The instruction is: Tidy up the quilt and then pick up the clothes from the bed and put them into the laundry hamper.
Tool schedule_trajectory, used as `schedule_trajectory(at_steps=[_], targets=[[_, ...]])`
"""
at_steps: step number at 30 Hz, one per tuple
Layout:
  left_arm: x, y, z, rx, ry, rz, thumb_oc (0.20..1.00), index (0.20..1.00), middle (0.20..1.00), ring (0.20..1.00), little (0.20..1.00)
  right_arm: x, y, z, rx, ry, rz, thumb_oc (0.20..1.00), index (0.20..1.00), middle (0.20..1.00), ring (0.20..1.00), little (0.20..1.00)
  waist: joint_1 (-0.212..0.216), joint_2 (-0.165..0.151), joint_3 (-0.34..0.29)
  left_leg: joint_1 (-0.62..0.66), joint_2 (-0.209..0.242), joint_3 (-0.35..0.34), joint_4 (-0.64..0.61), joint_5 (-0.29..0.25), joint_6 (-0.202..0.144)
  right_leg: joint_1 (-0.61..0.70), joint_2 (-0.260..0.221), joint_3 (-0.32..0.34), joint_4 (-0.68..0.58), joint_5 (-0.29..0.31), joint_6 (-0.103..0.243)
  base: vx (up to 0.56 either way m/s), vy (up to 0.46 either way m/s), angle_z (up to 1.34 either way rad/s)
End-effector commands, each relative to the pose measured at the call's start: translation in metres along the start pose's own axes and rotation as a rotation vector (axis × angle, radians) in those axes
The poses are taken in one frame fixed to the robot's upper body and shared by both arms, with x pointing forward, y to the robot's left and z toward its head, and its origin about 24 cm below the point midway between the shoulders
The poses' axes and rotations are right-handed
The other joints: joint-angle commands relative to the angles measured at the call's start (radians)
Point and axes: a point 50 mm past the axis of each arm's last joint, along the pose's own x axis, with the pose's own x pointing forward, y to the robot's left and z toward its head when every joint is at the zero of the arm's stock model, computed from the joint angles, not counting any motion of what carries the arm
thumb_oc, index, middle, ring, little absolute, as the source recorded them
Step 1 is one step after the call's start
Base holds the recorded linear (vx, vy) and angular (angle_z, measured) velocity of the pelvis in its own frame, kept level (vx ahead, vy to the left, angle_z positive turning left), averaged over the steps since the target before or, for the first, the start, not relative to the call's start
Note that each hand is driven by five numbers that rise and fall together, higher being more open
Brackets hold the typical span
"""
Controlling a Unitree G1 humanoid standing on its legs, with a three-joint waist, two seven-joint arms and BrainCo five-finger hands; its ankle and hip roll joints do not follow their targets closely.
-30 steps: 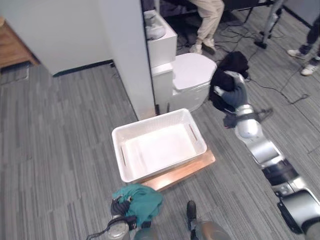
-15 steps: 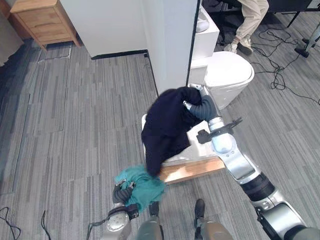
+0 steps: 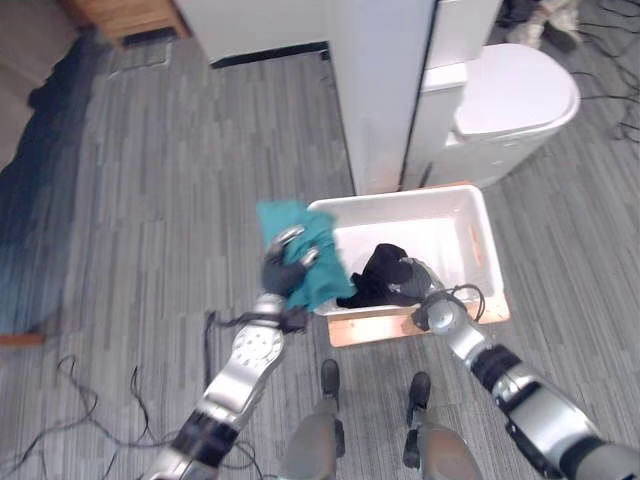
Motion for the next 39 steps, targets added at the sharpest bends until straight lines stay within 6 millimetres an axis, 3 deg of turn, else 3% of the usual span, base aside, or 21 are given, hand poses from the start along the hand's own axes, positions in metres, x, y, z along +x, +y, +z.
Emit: schedule_trajectory(at_steps=[1, 4, 5, 7, 8, 12, 15, 17, 18, 20, 22, 25, 26, 29, 30, 31, 34, 35, 36, 38, 39], targets=[[0.007, 0.0, 0.034, 0.055, -0.208, -0.071, 0.2, 0.2, 0.2, 0.2, 0.2, 0.004, 0.003, 0.019, -0.193, -0.119, 0.05, 1.0, 1.0, 1.0, 1.0, 1.0, -0.014, -0.035, -0.048, 0.088, 0.024, 0.055, -0.003, -0.083, -0.062, -0.013, -0.047, 0.059, 0.07, -0.122, 0.062, 0.02, 0.005, 0.05], [0.011, 0.001, 0.036, 0.097, -0.207, -0.105, 0.2, 0.2, 0.2, 0.2, 0.2, -0.016, 0.053, -0.024, -0.287, 0.025, 0.203, 1.0, 1.0, 1.0, 1.0, 1.0, -0.044, -0.043, -0.062, 0.118, 0.029, 0.067, -0.006, -0.094, -0.063, 0.006, -0.038, 0.074, 0.059, -0.12, 0.064, 0.04, 0.005, -0.15], [0.011, 0.001, 0.035, 0.097, -0.206, -0.106, 0.2, 0.2, 0.2, 0.2, 0.2, -0.017, 0.054, -0.024, -0.287, 0.025, 0.203, 1.0, 1.0, 1.0, 1.0, 1.0, -0.043, -0.044, -0.062, 0.12, 0.029, 0.068, -0.006, -0.095, -0.063, 0.007, -0.038, 0.074, 0.058, -0.12, 0.064, 0.05, 0.008, -0.13], [0.013, 0.007, 0.038, 0.122, -0.212, -0.102, 0.2, 0.2, 0.2, 0.2, 0.2, -0.034, 0.06, -0.044, -0.249, 0.021, 0.213, 1.0, 1.0, 1.0, 1.0, 1.0, -0.077, -0.054, -0.066, 0.134, 0.032, 0.081, -0.008, -0.102, -0.063, 0.007, -0.033, 0.088, 0.055, -0.116, 0.067, 0.04, 0.005, -0.09], [0.029, -0.007, 0.052, 0.094, -0.271, -0.099, 0.2, 0.2, 0.2, 0.2, 0.2, -0.04, 0.058, -0.05, -0.245, 0.017, 0.211, 1.0, 1.0, 1.0, 1.0, 1.0, -0.099, -0.06, -0.071, 0.146, 0.035, 0.091, -0.008, -0.112, -0.063, 0.011, -0.03, 0.096, 0.055, -0.123, 0.067, 0.04, 0.003, -0.16], [0.045, -0.001, 0.015, 0.187, -0.113, 0.019, 0.2, 0.2, 0.2, 0.2, 0.2, -0.063, 0.032, -0.048, -0.136, -0.089, 0.102, 1.0, 1.0, 1.0, 1.0, 1.0, -0.188, -0.081, -0.071, 0.159, 0.043, 0.14, -0.008, -0.121, -0.059, -0.018, -0.024, 0.146, 0.058, -0.107, 0.072, 0.02, 0.037, -0.28], [0.055, 0.003, 0.002, 0.331, -0.071, 0.078, 0.2, 0.2, 0.2, 0.2, 0.2, -0.08, 0.028, -0.038, -0.078, -0.191, 0.095, 1.0, 1.0, 1.0, 1.0, 1.0, -0.251, -0.092, -0.083, 0.155, 0.051, 0.188, -0.008, -0.129, -0.061, -0.057, -0.02, 0.183, 0.056, -0.091, 0.081, 0.0, 0.064, -0.76], [0.058, 0.004, -0.001, 0.353, -0.055, 0.1, 0.2, 0.2, 0.2, 0.2, 0.2, -0.085, 0.027, -0.034, -0.05, -0.217, 0.087, 1.0, 1.0, 1.0, 1.0, 1.0, -0.264, -0.094, -0.088, 0.151, 0.052, 0.201, -0.008, -0.129, -0.061, -0.07, -0.017, 0.195, 0.056, -0.086, 0.084, -0.02, 0.029, -0.64], [0.062, 0.007, -0.013, 0.384, 0.0, 0.138, 0.2, 0.2, 0.2, 0.2, 0.2, -0.093, 0.026, -0.026, -0.009, -0.281, 0.075, 1.0, 1.0, 1.0, 1.0, 1.0, -0.296, -0.102, -0.093, 0.139, 0.058, 0.221, -0.008, -0.13, -0.061, -0.1, -0.012, 0.211, 0.056, -0.076, 0.088, -0.04, 0.015, -0.47], [0.064, 0.006, -0.017, 0.389, 0.021, 0.152, 0.2, 0.2, 0.2, 0.2, 0.2, -0.094, 0.026, -0.021, 0.007, -0.308, 0.067, 1.0, 1.0, 1.0, 1.0, 1.0, -0.308, -0.105, -0.096, 0.129, 0.059, 0.228, -0.008, -0.129, -0.06, -0.115, -0.009, 0.219, 0.057, -0.071, 0.09, -0.04, 0.017, -0.39], [0.069, -0.011, -0.028, 0.358, 0.071, 0.135, 0.2, 0.2, 0.2, 0.2, 0.2, -0.095, 0.022, 0.008, 0.037, -0.449, 0.032, 1.0, 1.0, 1.0, 1.0, 1.0, -0.336, -0.114, -0.091, 0.116, 0.063, 0.245, -0.008, -0.126, -0.058, -0.146, 0.0, 0.241, 0.06, -0.06, 0.092, -0.04, 0.018, -0.34], [0.071, -0.018, -0.028, 0.356, 0.069, 0.118, 0.2, 0.2, 0.2, 0.2, 0.2, -0.094, 0.02, 0.014, 0.039, -0.477, 0.016, 1.0, 1.0, 1.0, 1.0, 1.0, -0.337, -0.115, -0.087, 0.113, 0.064, 0.249, -0.008, -0.125, -0.057, -0.153, 0.001, 0.245, 0.062, -0.059, 0.092, -0.02, 0.014, -0.21], [0.073, -0.034, -0.026, 0.34, 0.05, 0.068, 0.2, 0.2, 0.2, 0.2, 0.2, -0.092, 0.014, 0.026, 0.05, -0.525, -0.037, 1.0, 1.0, 1.0, 1.0, 1.0, -0.346, -0.115, -0.079, 0.117, 0.065, 0.252, -0.008, -0.131, -0.055, -0.152, 0.002, 0.25, 0.061, -0.062, 0.093, -0.01, 0.022, -0.05], [0.072, -0.052, -0.025, 0.325, 0.052, 0.003, 0.2, 0.2, 0.2, 0.2, 0.2, -0.084, 0.007, 0.028, 0.107, -0.494, -0.115, 1.0, 1.0, 1.0, 1.0, 1.0, -0.355, -0.113, -0.074, 0.114, 0.067, 0.259, -0.008, -0.126, -0.053, -0.156, 0.003, 0.257, 0.058, -0.057, 0.089, 0.0, 0.029, -0.05], [0.067, -0.062, -0.031, 0.299, 0.085, -0.038, 0.423, 0.423, 0.423, 0.423, 0.423, -0.081, 0.006, 0.02, 0.143, -0.432, -0.146, 1.0, 1.0, 1.0, 1.0, 1.0, -0.358, -0.109, -0.073, 0.119, 0.068, 0.26, -0.008, -0.127, -0.052, -0.152, 0.002, 0.26, 0.056, -0.056, 0.086, 0.03, 0.045, -0.06], [0.062, -0.067, -0.036, 0.267, 0.12, -0.052, 1.0, 1.0, 1.0, 1.0, 1.0, -0.08, 0.005, 0.011, 0.147, -0.385, -0.165, 1.0, 1.0, 1.0, 1.0, 1.0, -0.354, -0.106, -0.072, 0.125, 0.068, 0.259, -0.008, -0.129, -0.051, -0.146, 0.001, 0.258, 0.054, -0.057, 0.083, 0.0, 0.0, 0.0], [0.037, -0.069, -0.061, 0.026, 0.275, 0.019, 1.0, 1.0, 1.0, 1.0, 1.0, -0.081, 0.013, -0.028, 0.134, -0.202, -0.195, 1.0, 1.0, 1.0, 1.0, 1.0, -0.337, -0.099, -0.073, 0.14, 0.067, 0.247, -0.008, -0.133, -0.05, -0.12, -0.003, 0.244, 0.049, -0.061, 0.077, 0.01, 0.002, -0.01], [0.037, -0.069, -0.061, 0.026, 0.275, 0.019, 1.0, 1.0, 1.0, 1.0, 1.0, -0.081, 0.013, -0.028, 0.134, -0.202, -0.195, 1.0, 1.0, 1.0, 1.0, 1.0, -0.337, -0.099, -0.074, 0.139, 0.067, 0.247, -0.008, -0.133, -0.05, -0.121, -0.003, 0.244, 0.049, -0.061, 0.077, 0.03, -0.007, 0.04], [0.016, -0.059, -0.079, -0.15, 0.382, 0.144, 1.0, 1.0, 1.0, 1.0, 1.0, -0.086, 0.019, -0.059, 0.13, -0.061, -0.21, 1.0, 1.0, 1.0, 1.0, 1.0, -0.324, -0.094, -0.074, 0.146, 0.064, 0.238, -0.008, -0.132, -0.049, -0.104, -0.005, 0.238, 0.045, -0.063, 0.073, 0.04, 0.0, 0.05], [-0.008, -0.034, -0.093, -0.22, 0.445, 0.281, 1.0, 1.0, 1.0, 1.0, 1.0, -0.097, 0.022, -0.084, 0.155, 0.053, -0.224, 1.0, 1.0, 1.0, 1.0, 1.0, -0.314, -0.091, -0.079, 0.154, 0.062, 0.232, -0.008, -0.132, -0.05, -0.087, -0.006, 0.234, 0.039, -0.064, 0.074, 0.04, 0.002, 0.12], [-0.009, -0.034, -0.093, -0.22, 0.447, 0.281, 1.0, 1.0, 1.0, 1.0, 1.0, -0.097, 0.023, -0.085, 0.156, 0.054, -0.222, 1.0, 1.0, 1.0, 1.0, 1.0, -0.315, -0.091, -0.08, 0.155, 0.062, 0.231, -0.008, -0.133, -0.05, -0.086, -0.006, 0.234, 0.038, -0.064, 0.074, 0.02, 0.002, 0.18]])
